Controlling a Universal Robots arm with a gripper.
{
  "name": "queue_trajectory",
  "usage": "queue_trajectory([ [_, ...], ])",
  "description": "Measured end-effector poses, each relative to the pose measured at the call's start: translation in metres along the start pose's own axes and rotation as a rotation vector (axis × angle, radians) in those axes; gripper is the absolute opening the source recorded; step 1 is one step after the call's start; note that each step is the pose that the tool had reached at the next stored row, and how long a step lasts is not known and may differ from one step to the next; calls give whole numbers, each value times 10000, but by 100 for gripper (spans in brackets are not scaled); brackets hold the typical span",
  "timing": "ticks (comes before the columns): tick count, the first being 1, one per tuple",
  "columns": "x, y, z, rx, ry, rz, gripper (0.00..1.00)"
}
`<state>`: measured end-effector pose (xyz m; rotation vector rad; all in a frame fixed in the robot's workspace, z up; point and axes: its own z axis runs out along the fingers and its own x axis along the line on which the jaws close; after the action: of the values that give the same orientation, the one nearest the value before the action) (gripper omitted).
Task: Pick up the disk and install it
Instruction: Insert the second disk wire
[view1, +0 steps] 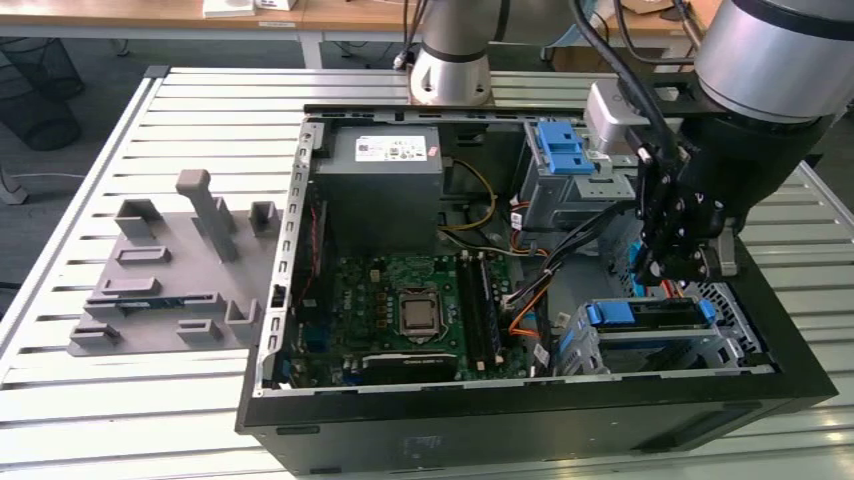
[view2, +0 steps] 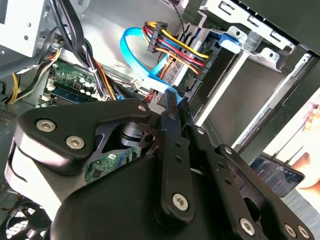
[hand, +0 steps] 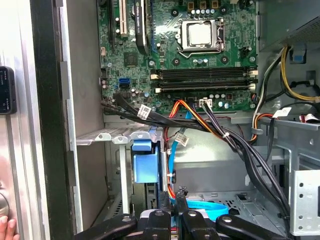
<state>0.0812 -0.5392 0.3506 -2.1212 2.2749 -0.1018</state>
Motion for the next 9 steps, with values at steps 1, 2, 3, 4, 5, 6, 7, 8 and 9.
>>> queue_trajectory([
  [1,15,-1,5,0,0,0,16],
  [2,27,-2,11,0,-1,0,16],
  [3,32,-2,17,0,-3,1,16],
  [4,32,-2,24,0,-5,1,16],
  [5,32,-2,30,0,-2,1,16],
  [6,32,-2,37,0,-2,0,16],
  [7,32,-3,44,0,-2,0,16],
  [8,37,-5,48,0,1,-1,16],
  [9,47,-6,53,0,1,-1,16],
])
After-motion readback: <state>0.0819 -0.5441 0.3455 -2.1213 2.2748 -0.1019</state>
